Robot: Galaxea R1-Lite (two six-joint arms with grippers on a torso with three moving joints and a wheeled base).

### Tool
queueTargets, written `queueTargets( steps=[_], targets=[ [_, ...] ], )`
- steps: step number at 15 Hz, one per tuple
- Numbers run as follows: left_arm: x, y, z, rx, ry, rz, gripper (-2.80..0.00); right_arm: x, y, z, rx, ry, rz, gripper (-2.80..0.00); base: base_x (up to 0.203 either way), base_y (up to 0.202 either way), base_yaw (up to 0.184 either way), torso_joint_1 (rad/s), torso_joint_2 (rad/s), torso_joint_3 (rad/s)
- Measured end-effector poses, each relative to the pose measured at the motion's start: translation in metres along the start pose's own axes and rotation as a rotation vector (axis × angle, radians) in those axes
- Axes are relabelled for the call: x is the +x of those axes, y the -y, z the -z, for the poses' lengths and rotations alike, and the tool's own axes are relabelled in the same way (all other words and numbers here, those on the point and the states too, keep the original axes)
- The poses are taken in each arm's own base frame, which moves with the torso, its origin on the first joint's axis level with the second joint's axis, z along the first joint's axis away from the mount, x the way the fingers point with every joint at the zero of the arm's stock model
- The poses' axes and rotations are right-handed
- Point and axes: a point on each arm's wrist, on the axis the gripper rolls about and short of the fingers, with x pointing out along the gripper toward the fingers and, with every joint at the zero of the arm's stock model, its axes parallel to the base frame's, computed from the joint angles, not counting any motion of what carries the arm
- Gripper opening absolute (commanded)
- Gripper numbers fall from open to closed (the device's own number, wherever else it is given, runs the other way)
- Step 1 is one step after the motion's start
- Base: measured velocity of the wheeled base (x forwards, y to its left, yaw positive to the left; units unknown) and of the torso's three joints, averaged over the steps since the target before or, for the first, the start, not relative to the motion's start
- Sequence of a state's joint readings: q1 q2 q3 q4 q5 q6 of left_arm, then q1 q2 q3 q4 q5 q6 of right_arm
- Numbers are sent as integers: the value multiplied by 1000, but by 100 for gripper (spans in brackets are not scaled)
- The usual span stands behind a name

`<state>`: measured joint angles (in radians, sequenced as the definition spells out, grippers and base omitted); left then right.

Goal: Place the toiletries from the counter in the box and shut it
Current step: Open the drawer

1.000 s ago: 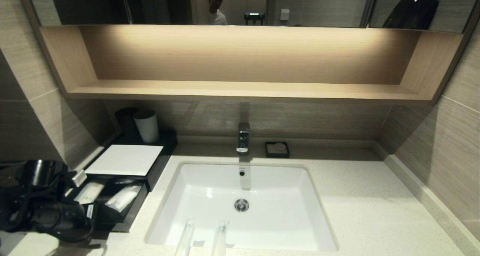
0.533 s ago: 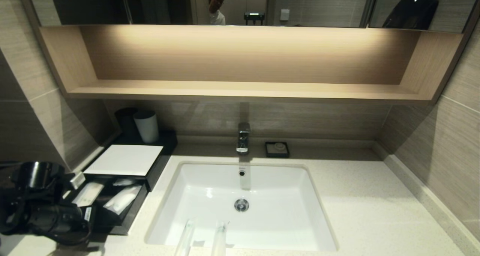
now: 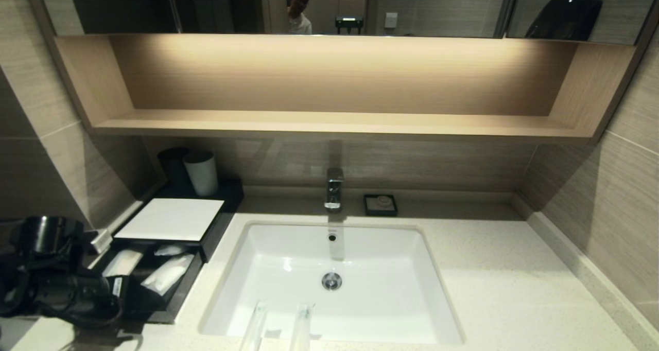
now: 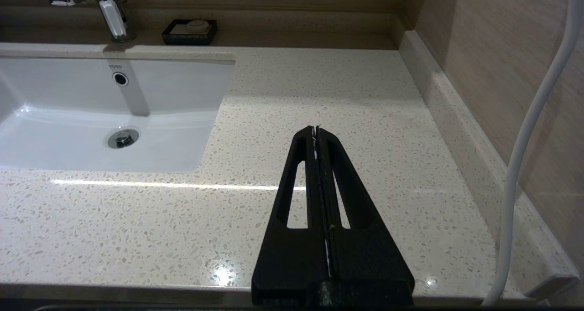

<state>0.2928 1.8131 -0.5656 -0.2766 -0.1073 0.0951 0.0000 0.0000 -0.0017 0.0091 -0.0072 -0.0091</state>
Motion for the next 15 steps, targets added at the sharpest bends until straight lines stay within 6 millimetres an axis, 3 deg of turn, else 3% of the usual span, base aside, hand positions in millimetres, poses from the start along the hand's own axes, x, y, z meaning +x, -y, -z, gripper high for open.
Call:
queueTargets(
  steps=[7, 10, 15],
  targets=[
    [-4, -1, -30, -15, 103, -2, -280, 0, 0, 0, 1, 0, 0, -280, 0, 0, 0, 0, 0, 0],
    [-16, 5, -45, -8, 166, 12, -280, 0, 0, 0, 1, 0, 0, -280, 0, 0, 0, 0, 0, 0],
    [-55, 54, -63, 70, 140, 128, -280, 0, 0, 0, 1, 0, 1, -280, 0, 0, 0, 0, 0, 0]
  ],
)
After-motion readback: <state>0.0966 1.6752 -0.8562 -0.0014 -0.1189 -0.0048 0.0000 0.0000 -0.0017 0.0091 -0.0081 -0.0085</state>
